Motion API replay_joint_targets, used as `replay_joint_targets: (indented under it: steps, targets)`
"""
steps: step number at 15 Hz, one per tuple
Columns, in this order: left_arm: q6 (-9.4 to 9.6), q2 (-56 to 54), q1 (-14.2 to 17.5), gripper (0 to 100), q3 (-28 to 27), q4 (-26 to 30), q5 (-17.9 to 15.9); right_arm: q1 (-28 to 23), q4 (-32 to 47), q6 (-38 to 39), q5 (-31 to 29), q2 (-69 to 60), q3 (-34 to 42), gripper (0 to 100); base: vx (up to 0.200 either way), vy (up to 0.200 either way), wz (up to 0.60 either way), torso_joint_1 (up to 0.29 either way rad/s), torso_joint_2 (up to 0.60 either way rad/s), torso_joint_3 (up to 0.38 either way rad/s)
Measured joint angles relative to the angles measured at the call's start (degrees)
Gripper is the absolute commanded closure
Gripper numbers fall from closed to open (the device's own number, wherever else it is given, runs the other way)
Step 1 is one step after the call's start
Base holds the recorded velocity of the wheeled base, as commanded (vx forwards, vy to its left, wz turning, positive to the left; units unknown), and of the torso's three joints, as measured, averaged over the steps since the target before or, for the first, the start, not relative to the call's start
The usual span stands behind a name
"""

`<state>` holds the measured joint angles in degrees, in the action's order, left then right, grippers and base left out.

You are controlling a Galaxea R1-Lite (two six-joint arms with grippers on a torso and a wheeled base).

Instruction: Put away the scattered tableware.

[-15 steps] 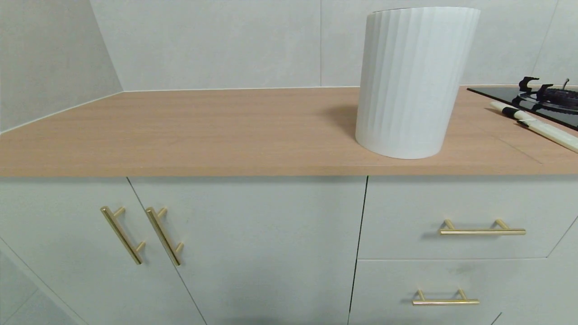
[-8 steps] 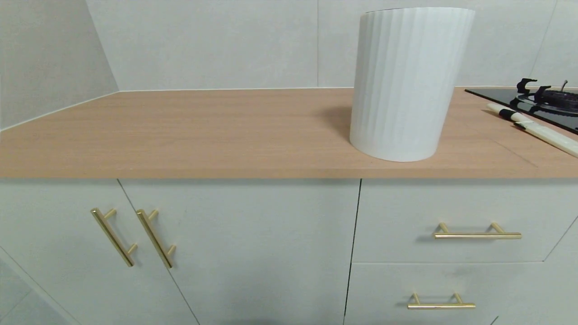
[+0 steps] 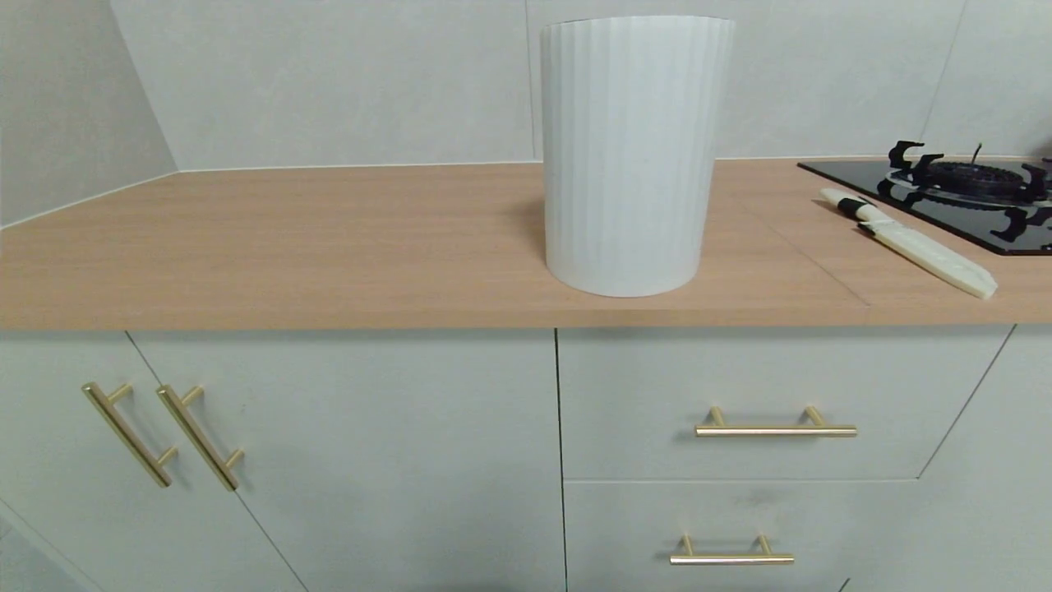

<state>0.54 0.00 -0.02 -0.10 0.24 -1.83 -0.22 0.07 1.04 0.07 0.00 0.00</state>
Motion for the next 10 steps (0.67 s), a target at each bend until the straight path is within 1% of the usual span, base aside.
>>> replay_joint_targets:
  steps: [10]
  targets:
    - [0.0, 0.0, 0.02, 0, -0.01, 0.0, 0.0, 0.04, -0.02, -0.09, 0.0, 0.0, 0.0, 0, 0.0, 0.0, 0.0, 0.0, 0.0, 0.0]
